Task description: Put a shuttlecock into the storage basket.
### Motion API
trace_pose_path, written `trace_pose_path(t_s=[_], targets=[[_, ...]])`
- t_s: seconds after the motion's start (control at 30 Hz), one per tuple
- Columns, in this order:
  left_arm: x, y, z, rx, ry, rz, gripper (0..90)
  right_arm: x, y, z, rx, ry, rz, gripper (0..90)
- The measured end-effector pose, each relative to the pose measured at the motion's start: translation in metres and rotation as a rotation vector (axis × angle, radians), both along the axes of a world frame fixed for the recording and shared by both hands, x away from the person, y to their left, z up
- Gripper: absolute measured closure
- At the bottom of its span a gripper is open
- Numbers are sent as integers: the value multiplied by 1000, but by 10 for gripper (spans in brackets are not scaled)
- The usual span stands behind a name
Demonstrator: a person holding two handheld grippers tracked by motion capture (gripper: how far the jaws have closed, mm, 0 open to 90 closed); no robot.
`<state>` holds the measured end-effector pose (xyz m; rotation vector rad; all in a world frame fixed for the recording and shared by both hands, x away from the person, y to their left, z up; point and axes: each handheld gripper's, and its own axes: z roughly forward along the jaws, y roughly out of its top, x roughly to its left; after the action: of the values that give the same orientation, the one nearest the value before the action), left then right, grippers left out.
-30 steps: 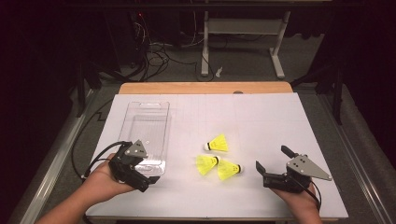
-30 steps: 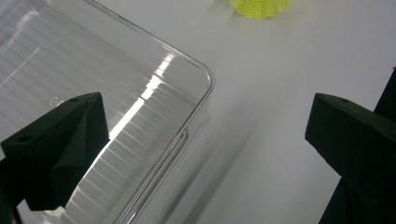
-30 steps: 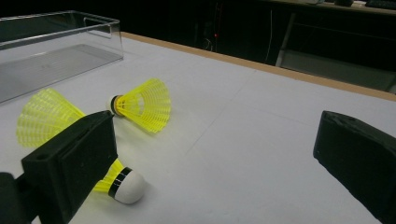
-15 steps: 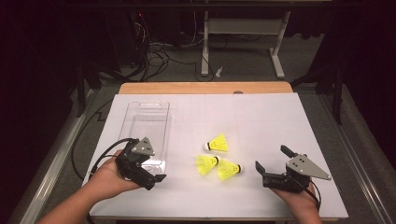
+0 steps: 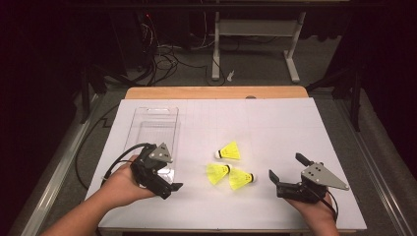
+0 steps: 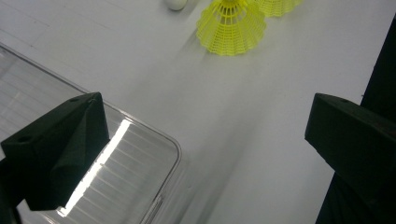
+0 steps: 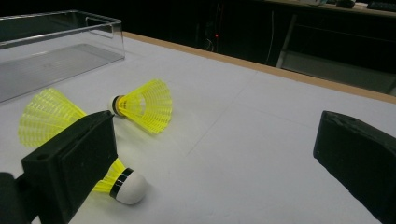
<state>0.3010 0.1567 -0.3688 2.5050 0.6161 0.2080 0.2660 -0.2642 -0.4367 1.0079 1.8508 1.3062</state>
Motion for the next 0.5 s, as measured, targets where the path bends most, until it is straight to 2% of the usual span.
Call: trace_pose_path(t_s=[0.33,0.37,0.5], targets=[[3,-12,4,6,-1,-24,8,0,0,0,2,-1,2,0],[1,-15,1,-41,-1,10,8,0,0,0,2,-2,2,0],[2,-20,0,-37,5,6,9,0,0,0,2,-2,2,0]])
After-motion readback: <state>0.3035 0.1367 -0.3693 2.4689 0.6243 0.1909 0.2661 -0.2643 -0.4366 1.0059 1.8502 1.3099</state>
